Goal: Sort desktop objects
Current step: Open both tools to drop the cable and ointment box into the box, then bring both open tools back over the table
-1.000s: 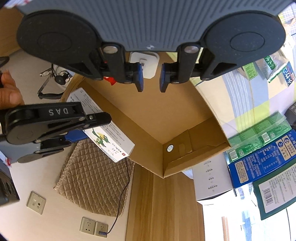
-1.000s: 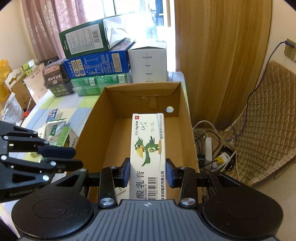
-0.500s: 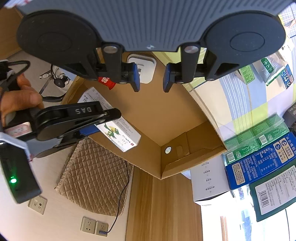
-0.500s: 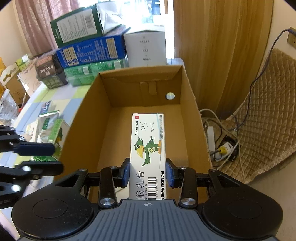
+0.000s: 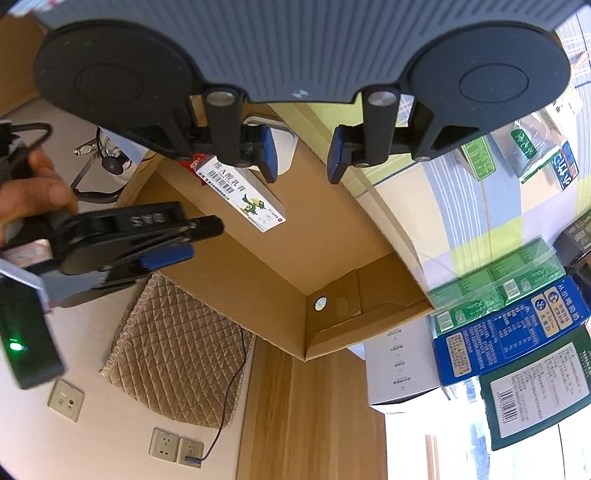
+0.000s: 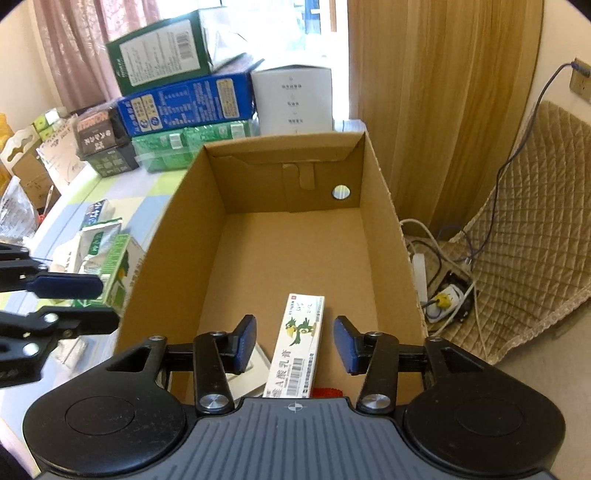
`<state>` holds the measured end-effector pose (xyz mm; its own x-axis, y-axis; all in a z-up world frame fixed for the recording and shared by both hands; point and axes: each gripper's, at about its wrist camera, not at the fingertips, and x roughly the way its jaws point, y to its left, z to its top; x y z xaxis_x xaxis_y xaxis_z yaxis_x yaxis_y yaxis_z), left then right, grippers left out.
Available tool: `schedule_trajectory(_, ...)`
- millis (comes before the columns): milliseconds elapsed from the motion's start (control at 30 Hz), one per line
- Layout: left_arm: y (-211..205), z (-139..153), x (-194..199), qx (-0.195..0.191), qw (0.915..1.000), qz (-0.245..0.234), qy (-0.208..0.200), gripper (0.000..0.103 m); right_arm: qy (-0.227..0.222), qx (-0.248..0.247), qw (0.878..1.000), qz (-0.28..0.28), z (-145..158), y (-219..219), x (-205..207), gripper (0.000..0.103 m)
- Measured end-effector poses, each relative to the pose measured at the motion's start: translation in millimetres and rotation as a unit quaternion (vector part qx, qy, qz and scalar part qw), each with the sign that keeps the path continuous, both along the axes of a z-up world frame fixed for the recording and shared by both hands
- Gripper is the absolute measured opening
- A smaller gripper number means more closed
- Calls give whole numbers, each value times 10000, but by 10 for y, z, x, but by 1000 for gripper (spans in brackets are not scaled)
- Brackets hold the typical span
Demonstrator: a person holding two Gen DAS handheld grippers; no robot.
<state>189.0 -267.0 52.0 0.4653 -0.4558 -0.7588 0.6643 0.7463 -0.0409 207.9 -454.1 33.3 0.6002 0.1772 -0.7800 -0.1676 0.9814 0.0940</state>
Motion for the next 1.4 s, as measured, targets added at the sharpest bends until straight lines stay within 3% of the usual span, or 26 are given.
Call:
schedule_trajectory(167,99,54,-92,-10,10000,63,-47,25,-150,36,9998,119,175,124,-234,53)
schedule_trajectory(300,233,117,-186,-38,9998,170,-93,27,-288,68,9992,276,326,278,-413,67)
schedule_trajectory(533,599,212,-341,-8,9989,437,-186,42,-524,38,9970,574,519,593,-647,90)
schedule_trajectory(667,912,284,-404,5,9973,692,-264,59,-638,81,9955,700,612,784,-737,101)
schedule_trajectory(1067,2031,484,-472,144,9840,1662,-625,100,-716,272,9898,1204,699,1426,-809,101)
schedule_trajectory(1400,2497,108,-553,288,9789,1967,-472,101,-539,430,9886,1337,444,1737,-781,101)
